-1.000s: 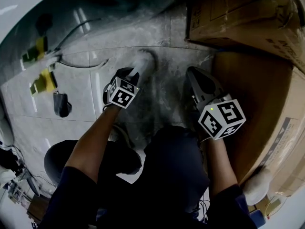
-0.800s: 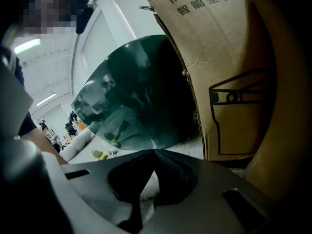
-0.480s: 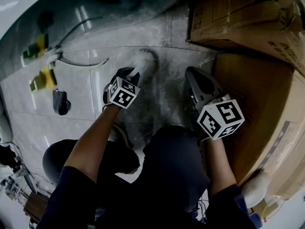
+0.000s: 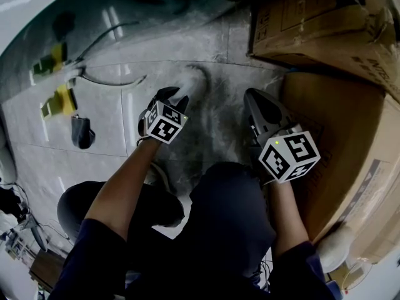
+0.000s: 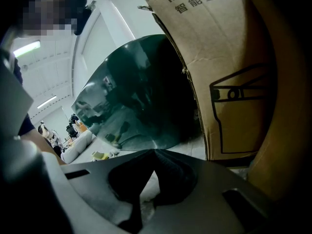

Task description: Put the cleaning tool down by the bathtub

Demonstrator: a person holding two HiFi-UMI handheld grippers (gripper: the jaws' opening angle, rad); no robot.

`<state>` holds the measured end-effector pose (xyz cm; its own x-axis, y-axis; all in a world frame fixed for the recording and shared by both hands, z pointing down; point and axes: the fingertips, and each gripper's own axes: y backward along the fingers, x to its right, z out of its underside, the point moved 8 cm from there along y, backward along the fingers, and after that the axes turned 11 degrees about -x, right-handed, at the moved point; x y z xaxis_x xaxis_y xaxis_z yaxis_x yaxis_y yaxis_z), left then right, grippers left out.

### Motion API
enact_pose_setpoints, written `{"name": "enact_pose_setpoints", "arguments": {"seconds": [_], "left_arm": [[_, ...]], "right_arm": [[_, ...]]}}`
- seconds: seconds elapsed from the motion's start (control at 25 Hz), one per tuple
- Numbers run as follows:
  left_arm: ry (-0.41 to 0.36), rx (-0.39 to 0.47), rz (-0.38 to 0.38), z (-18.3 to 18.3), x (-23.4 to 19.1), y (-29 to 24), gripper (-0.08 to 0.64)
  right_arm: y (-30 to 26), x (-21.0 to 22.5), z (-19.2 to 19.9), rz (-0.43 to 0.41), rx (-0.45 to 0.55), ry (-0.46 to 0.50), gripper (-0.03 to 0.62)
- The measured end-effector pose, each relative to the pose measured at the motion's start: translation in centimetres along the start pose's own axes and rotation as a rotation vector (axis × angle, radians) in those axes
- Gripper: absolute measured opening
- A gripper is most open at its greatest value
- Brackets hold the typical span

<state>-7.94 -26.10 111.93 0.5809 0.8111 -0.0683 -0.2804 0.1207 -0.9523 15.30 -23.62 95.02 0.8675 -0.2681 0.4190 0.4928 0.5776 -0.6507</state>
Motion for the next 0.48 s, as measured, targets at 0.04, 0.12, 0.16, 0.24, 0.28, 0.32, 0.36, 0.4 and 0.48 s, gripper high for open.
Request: {"name": "enact_pose_setpoints", "arguments": {"seconds": [0.04, 0.12, 0.16, 0.24, 0.28, 0.32, 0.36, 0.4, 0.48], "left_arm": [[-0.002, 0.0, -0.002, 0.0, 0.0, 0.2, 0.156], [-0.003, 0.0, -0.005, 0.2, -0.2, 0.5, 0.166], [-0.002, 0.001, -0.005, 0.2, -0.3, 0.7, 0.172], [-0.001, 0.007, -0.002, 0.3, -0.5, 1.0, 0.186], [-0.001, 0.012, 0.001, 0.4, -0.6, 1.2, 0.19], [-0.001, 0.018, 0.005, 0.4, -0.6, 1.5, 0.195], [-0.002, 0.025, 0.01, 0.4, -0.7, 1.7, 0.202], [-0.003, 0.031, 0.016, 0.4, -0.7, 1.9, 0.207], [-0.008, 0.044, 0.026, 0.4, -0.7, 2.4, 0.219]], "right_arm": [[0.0, -0.1, 0.0, 0.0, 0.002, -0.002, 0.005], [-0.1, -0.3, -0.1, -0.002, 0.007, -0.005, 0.005], [-0.1, -0.5, -0.1, -0.004, 0.009, -0.005, 0.005], [-0.2, -0.7, -0.2, -0.006, 0.011, -0.003, 0.005], [-0.3, -0.8, -0.2, -0.008, 0.01, -0.001, 0.005], [-0.3, -0.9, -0.3, -0.009, 0.011, 0.001, 0.005], [-0.3, -1.0, -0.4, -0.009, 0.012, 0.004, 0.005], [-0.3, -1.0, -0.5, -0.009, 0.013, 0.006, 0.005], [-0.3, -1.1, -0.7, -0.005, 0.015, 0.012, 0.005]]}}
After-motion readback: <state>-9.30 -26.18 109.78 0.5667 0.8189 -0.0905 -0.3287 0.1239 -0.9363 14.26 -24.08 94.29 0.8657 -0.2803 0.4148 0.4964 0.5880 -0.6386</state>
